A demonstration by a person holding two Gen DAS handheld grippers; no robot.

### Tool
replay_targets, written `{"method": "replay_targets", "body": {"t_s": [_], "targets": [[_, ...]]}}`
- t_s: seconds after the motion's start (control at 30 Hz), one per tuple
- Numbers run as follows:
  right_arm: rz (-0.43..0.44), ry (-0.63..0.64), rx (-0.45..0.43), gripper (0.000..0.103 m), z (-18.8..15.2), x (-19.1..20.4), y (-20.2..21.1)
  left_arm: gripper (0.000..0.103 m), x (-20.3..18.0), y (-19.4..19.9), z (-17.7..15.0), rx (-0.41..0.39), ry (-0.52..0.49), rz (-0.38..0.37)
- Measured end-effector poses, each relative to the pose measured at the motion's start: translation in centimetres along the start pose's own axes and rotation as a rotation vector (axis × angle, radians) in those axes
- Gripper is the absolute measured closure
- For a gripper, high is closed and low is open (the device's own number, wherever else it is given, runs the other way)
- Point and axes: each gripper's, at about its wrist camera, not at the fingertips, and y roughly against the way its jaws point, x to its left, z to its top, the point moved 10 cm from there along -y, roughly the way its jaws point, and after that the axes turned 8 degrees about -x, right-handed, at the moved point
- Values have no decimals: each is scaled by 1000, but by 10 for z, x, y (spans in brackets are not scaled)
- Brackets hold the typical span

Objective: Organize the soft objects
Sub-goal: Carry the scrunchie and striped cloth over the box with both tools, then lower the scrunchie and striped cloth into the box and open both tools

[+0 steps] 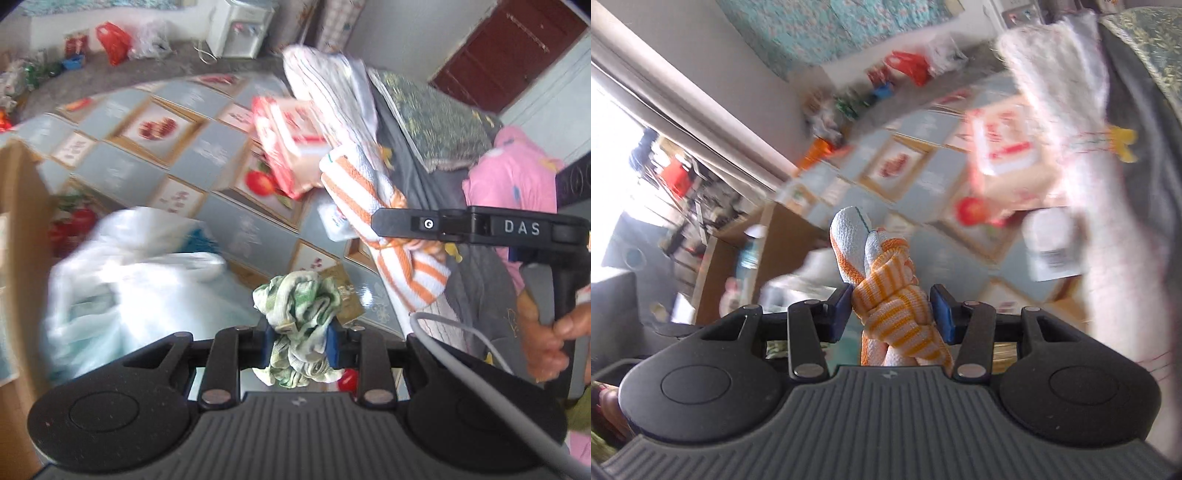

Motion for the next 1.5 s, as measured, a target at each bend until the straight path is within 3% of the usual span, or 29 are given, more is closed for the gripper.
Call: {"method": "replay_targets", "body": {"t_s": [0.33,0.57,0.7,0.87,1.17,1.3,1.43,1.5], "targets": [[181,-103,48,58,-51,162,-67,75,120,110,-19,-67,116,147],[181,-193,189,58,-108,225,-132,75,214,147,-55,-75,265,283],[115,-187,255,57,-139,242,-157,74,251,148,-78,-58,328,311],[-10,-113,280,57,-160,246,-177,74,268,133,-96,-10,318,287],[-90,-90,268,57,-170,235,-178,72,266,71,-111,160,156,266],[-121,-100,266,57,-172,234,-181,65,267,53,-120,209,81,302],[-141,-94,249,57,-173,236,-180,51,273,52,-128,228,92,308],[-146,-84,246,57,-173,236,-180,50,275,58,-129,221,92,314]]}}
